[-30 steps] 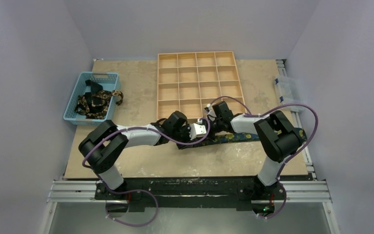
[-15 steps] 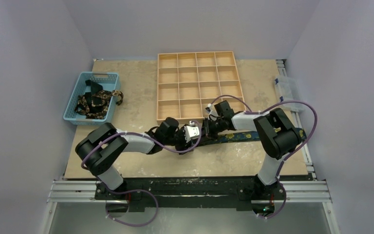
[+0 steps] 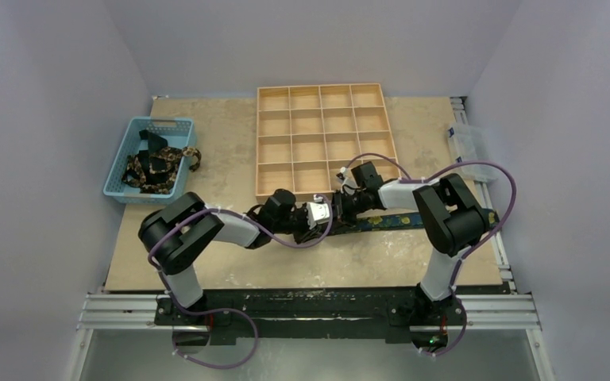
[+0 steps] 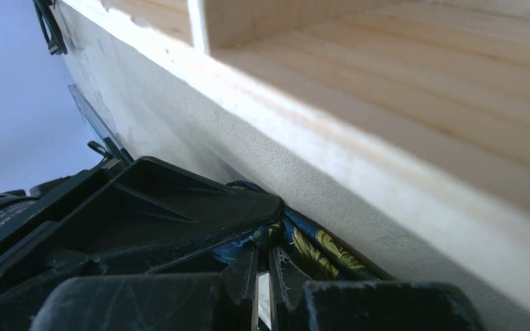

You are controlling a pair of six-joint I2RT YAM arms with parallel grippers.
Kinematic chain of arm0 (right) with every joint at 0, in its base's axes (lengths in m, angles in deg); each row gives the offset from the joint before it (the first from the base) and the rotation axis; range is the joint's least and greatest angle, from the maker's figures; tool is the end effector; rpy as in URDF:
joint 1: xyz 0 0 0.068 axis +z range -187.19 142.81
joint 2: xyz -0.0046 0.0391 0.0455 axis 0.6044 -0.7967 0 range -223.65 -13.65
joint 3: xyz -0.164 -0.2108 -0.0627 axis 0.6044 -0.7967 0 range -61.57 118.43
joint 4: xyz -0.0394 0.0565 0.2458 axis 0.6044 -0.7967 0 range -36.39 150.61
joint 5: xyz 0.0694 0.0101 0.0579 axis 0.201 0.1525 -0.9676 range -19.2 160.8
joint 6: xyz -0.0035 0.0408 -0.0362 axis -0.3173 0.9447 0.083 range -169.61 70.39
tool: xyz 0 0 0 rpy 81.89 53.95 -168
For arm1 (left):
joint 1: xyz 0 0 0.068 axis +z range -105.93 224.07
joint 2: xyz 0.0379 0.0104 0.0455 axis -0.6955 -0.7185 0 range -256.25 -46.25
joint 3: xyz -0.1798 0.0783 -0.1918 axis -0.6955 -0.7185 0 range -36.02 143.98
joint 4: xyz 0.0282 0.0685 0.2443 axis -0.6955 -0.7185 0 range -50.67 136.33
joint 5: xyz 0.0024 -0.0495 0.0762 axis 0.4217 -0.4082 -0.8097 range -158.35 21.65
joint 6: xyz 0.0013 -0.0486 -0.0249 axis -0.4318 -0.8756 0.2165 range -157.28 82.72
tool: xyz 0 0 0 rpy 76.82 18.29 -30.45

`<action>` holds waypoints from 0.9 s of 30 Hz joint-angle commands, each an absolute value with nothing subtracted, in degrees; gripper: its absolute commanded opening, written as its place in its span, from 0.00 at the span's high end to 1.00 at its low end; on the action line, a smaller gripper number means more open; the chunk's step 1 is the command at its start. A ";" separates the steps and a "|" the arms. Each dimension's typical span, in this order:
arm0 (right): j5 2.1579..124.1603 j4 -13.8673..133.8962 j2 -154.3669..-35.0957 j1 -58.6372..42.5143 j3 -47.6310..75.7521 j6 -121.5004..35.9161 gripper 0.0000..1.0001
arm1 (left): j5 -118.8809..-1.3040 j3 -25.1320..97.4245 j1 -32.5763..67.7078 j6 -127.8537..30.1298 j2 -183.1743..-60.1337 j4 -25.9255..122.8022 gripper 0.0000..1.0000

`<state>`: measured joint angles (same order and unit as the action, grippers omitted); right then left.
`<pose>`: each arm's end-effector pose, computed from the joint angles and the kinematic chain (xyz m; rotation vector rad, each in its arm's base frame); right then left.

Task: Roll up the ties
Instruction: Roll the tie at the center of the board.

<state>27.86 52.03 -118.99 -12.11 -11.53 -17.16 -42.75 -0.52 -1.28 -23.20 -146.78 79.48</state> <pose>0.2789 0.1581 0.1173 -0.0756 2.8356 1.2896 0.2097 -0.2348 0.1272 1.3030 1.7348 -0.7932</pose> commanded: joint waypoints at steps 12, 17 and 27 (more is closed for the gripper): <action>30.88 47.53 -111.26 -11.56 -10.44 -14.27 0.63 | -43.84 5.23 -0.89 -16.92 -143.03 50.29 0.80; 28.95 52.68 -113.85 -7.92 -10.29 -11.05 0.63 | -43.59 5.29 -0.88 -17.66 -143.24 50.39 0.79; 32.65 52.40 -118.71 -7.14 -8.93 -12.34 1.00 | -43.85 4.86 -0.86 -18.08 -142.85 50.91 0.76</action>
